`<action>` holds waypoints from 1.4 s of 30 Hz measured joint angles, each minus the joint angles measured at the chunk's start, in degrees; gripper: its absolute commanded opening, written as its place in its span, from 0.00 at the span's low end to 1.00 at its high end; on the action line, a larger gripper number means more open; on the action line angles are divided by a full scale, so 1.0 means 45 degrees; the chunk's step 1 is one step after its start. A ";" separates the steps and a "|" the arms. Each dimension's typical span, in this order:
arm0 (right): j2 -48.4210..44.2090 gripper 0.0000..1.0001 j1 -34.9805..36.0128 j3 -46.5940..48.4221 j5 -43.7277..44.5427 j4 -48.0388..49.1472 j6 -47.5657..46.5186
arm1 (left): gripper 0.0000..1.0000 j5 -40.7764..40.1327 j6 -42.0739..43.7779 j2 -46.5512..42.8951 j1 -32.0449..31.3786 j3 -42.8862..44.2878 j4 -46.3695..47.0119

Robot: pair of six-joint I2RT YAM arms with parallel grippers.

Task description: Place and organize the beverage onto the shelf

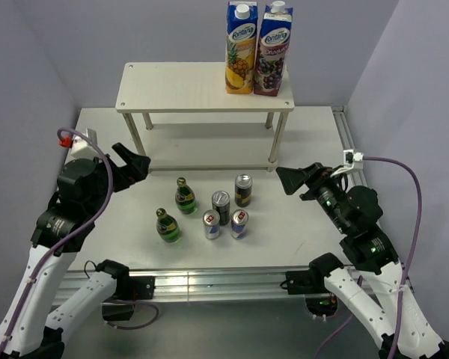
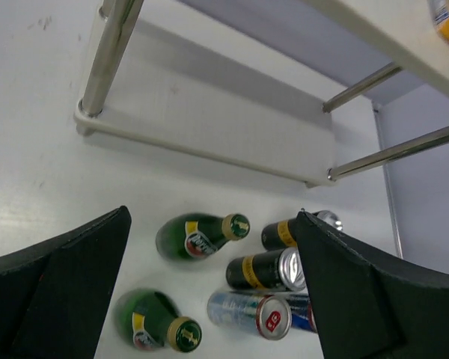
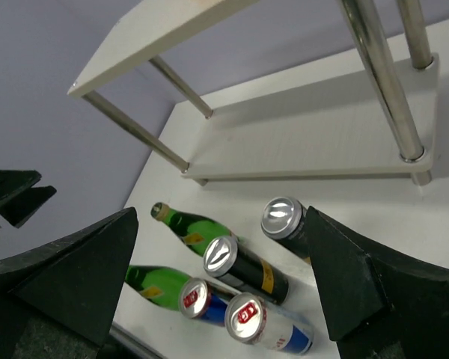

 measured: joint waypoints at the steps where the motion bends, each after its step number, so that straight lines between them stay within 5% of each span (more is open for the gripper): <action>1: -0.0092 1.00 0.0073 -0.0058 -0.0112 -0.0170 -0.0005 | 1.00 -0.0107 -0.0141 0.0000 -0.0102 0.0000 -0.0316; 7: 0.0223 1.00 0.0593 -0.0117 -0.0597 -0.1321 -0.0005 | 0.99 -0.0918 -0.1243 -0.0044 -0.1214 -0.1166 -0.1535; 10: 0.1627 1.00 0.1574 0.0529 0.1724 -0.3186 0.0321 | 0.99 -0.1409 -0.1768 0.0563 -0.2200 -0.1744 -0.1768; 13: 0.3449 1.00 0.3390 0.1399 0.5027 -0.5071 0.1093 | 0.99 -0.3808 -0.2560 0.2662 -0.4877 -0.1073 -0.2380; 18: 0.3031 1.00 0.4235 0.1384 0.6460 -0.5960 0.1462 | 0.99 -0.7101 -0.3920 0.4731 -0.9651 0.0539 -0.2438; 23: 0.1695 1.00 0.4483 0.1200 0.7111 -0.6013 0.1651 | 0.99 -0.9850 -0.8835 0.5323 -1.3284 0.0549 -0.4478; 28: 0.1467 1.00 0.4541 0.0306 0.7198 -0.6042 0.1617 | 0.99 -1.0875 -1.3755 0.8199 -1.6679 0.0588 -0.7266; 35: 0.1554 1.00 0.4541 -0.0141 0.6941 -0.6003 0.1525 | 0.99 -1.1550 -1.6169 0.8850 -1.7626 0.0559 -0.8461; 42: 0.1608 1.00 0.4575 -0.0204 0.6785 -0.5945 0.1496 | 0.99 -1.1264 -1.6694 0.6557 -1.6480 -0.2710 -0.8689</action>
